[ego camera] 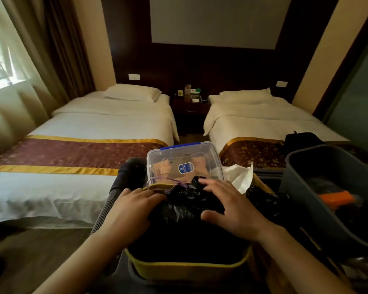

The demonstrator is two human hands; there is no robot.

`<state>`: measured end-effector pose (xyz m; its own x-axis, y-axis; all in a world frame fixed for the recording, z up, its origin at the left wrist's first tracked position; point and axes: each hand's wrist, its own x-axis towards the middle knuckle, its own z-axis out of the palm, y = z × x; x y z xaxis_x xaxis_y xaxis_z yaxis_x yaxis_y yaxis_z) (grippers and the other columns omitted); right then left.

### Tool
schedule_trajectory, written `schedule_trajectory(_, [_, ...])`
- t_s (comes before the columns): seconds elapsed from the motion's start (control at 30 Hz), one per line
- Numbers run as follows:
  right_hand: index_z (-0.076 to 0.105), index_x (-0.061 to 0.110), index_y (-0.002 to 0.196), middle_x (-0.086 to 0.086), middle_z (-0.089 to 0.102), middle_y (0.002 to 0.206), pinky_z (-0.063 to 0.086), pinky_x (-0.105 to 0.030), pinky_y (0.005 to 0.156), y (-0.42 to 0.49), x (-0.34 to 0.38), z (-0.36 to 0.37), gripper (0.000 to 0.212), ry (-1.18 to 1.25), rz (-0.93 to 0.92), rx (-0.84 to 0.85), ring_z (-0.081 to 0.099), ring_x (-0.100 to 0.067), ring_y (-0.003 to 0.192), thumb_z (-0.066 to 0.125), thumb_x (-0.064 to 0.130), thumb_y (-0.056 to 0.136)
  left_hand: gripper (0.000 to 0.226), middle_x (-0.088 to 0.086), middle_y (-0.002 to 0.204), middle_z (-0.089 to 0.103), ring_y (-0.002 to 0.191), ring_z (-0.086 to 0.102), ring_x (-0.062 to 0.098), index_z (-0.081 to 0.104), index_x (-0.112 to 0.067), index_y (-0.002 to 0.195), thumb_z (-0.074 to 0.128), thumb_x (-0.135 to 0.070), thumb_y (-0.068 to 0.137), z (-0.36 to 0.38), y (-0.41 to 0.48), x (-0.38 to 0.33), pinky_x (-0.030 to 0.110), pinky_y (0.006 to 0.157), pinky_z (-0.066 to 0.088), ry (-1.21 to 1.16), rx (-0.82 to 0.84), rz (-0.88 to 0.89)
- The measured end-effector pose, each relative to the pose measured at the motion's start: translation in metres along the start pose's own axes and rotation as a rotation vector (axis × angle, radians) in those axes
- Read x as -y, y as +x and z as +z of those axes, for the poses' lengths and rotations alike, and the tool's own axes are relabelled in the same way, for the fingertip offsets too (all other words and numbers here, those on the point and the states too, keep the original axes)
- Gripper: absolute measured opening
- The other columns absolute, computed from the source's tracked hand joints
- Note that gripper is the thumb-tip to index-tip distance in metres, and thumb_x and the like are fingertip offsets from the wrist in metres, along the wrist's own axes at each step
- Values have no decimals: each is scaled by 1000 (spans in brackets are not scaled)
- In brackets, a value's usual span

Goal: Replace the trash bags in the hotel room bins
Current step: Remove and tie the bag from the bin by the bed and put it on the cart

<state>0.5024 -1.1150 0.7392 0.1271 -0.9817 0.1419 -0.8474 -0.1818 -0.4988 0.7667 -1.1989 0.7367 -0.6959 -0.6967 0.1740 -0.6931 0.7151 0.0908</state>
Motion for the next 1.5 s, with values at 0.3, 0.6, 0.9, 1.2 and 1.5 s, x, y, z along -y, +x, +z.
schedule_trajectory(0.3, [37, 36, 146, 5, 59, 132, 37, -37, 103, 2, 13, 37, 59, -536, -28, 188, 48, -21, 121, 58, 50, 93, 46, -12, 127, 54, 120, 51, 11, 46, -40, 136, 57, -29, 93, 43, 5, -17, 26, 96, 48, -186, 144, -26])
schedule_trajectory(0.6, [54, 23, 128, -7, 60, 119, 42, -42, 90, 11, 21, 60, 34, -652, 73, 416, 51, -30, 113, 56, 34, 96, 66, -20, 161, -22, 149, -21, 13, -1, -67, 142, 29, -82, 85, 32, -25, -11, 40, 119, -6, -126, 212, 88])
schedule_trajectory(0.9, [43, 38, 140, 6, 52, 131, 46, -39, 96, -7, 13, 57, 53, -325, 142, 330, 48, -17, 122, 59, 50, 92, 73, -2, 166, 7, 151, 8, 34, 7, -52, 150, 8, -79, 83, 40, -5, -18, 52, 117, 20, 118, 595, 83])
schedule_trajectory(1.2, [46, 36, 144, 17, 45, 147, 31, -24, 111, -36, 20, 46, 75, -323, 188, 75, 33, -6, 137, 17, 75, 87, 60, -6, 151, 35, 141, 30, 22, 30, -43, 147, 42, -50, 89, 41, -8, -15, 43, 111, 32, 52, 327, 101])
schedule_trajectory(1.5, [19, 31, 158, 0, 18, 166, 12, -38, 124, -36, 16, 49, 90, -455, 281, 327, 18, -20, 152, 7, 82, 84, 78, 1, 165, -13, 147, -27, 27, 1, -50, 152, 8, -86, 83, 45, -27, -9, 47, 119, -15, 21, 162, -96])
